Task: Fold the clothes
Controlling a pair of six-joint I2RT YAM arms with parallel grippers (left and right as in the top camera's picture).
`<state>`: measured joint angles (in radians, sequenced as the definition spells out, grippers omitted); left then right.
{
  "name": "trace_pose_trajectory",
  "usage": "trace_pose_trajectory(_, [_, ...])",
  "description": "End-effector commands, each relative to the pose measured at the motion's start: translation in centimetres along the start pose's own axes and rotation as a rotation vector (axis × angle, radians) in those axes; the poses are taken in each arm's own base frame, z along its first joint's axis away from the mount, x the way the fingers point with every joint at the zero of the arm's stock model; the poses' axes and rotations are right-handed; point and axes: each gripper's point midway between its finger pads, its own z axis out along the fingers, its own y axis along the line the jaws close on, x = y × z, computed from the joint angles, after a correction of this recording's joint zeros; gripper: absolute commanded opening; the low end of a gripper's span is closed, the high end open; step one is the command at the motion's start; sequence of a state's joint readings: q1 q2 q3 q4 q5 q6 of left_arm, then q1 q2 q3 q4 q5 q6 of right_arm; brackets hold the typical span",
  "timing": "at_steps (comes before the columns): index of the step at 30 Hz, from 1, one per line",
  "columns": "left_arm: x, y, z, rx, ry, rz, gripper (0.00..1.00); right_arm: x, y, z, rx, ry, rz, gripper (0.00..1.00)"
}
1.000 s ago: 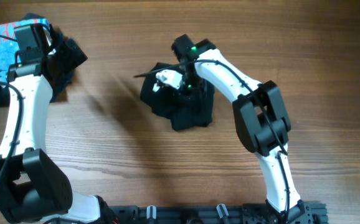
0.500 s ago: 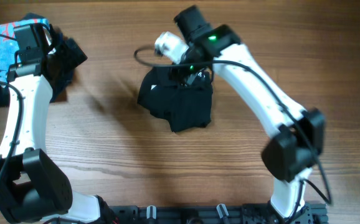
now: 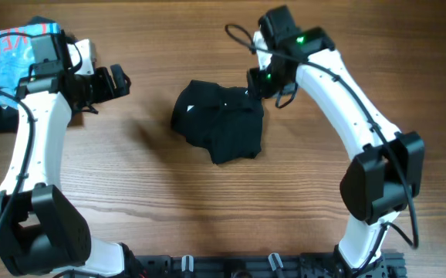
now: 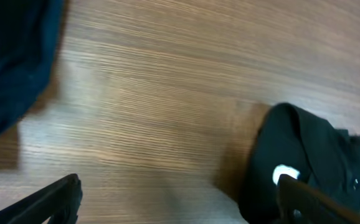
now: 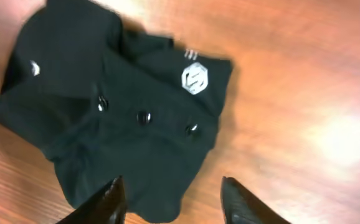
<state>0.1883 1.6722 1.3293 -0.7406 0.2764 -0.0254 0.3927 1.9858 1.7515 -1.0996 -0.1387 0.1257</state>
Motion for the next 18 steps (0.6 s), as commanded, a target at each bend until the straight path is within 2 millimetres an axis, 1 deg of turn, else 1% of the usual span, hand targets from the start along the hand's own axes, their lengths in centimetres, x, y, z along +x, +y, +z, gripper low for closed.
trace_pose_trajectory(1, [-0.3,-0.8,0.3,0.031,-0.002,0.059,1.00,3.1,1.1,3.9,-0.078,0.103,0.040,0.37])
trace_pose_trajectory(2, [-0.5,-0.9,0.3,0.032,-0.008,0.061,1.00,3.8,1.2,4.7,-0.095,0.117,0.043,0.29])
trace_pose_trajectory(4, [-0.6,-0.9,0.3,0.030,-0.015,0.063,1.00,4.6,1.4,5.7,-0.117,0.130,0.047,0.13])
trace_pose_trajectory(6, [-0.8,-0.8,0.3,0.025,-0.023,0.065,1.00,5.1,1.6,6.6,-0.143,0.131,0.052,0.04])
trace_pose_trajectory(12, [-1.4,-0.8,0.3,0.026,-0.045,0.071,1.00,4.9,1.7,8.9,-0.170,0.072,0.055,0.04])
trace_pose_trajectory(13, [-1.6,-0.9,0.3,0.027,-0.053,0.073,1.00,4.5,1.6,9.5,-0.172,0.041,0.047,0.04])
trace_pose_trajectory(18, [-1.9,-0.9,0.3,0.029,-0.065,0.073,1.00,2.5,1.6,10.9,-0.177,-0.043,0.028,0.04])
